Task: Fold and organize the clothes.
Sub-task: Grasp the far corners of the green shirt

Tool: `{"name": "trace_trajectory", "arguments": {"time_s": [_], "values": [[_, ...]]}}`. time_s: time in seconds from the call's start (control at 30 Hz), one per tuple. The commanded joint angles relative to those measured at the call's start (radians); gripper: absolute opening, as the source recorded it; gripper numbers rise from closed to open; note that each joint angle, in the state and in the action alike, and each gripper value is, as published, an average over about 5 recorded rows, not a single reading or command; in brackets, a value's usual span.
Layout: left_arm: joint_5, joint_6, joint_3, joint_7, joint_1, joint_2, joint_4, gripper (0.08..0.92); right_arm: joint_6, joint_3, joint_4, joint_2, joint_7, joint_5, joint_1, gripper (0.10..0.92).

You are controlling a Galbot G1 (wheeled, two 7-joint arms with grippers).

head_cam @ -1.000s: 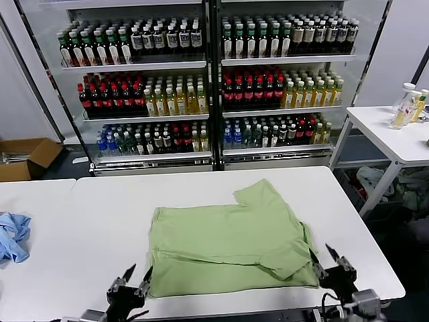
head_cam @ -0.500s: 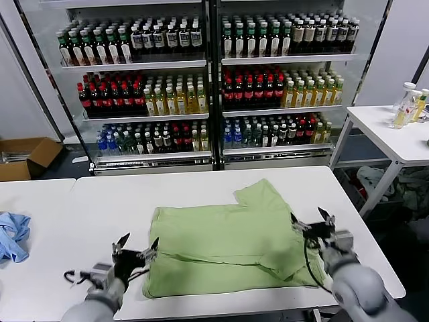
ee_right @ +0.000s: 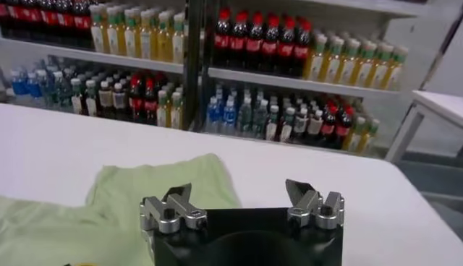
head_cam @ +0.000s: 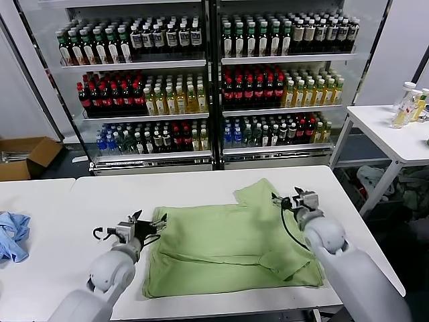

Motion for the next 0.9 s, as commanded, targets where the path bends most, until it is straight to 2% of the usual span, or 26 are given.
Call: {"name": "trace_trajectory", "arguments": {"time_s": [0.03,0.23,0.33,0.4,0.67,0.9], "values": [[-0.033,0.015,0.065,0.001,-0.149,-0.022,0.18,0.823,-0.027,-0.082,-0.278,0.119,-0.059,0.004,0.187,0.823],[-0.069,0.026,0.067,0.007,-0.146,-0.032,0.189,0.822,-0.026,-0.082,-0.34,0.154,-0.071,0.01,0.202,0.823],[-0.065,0.012,0.073,0.017,-0.143,-0.037,0.188,0.81,-0.026,-0.085,-0.354,0.163,-0.074,0.021,0.204,0.796],[-0.063,0.005,0.076,0.023,-0.136,-0.038,0.181,0.782,-0.027,-0.086,-0.368,0.168,-0.073,0.03,0.205,0.75],[-0.065,0.005,0.071,0.035,-0.112,-0.039,0.168,0.575,-0.028,-0.078,-0.418,0.177,-0.072,0.07,0.213,0.516],[-0.072,0.002,0.065,0.048,-0.094,-0.035,0.155,0.367,-0.028,-0.076,-0.418,0.18,-0.079,0.082,0.209,0.317]]}}
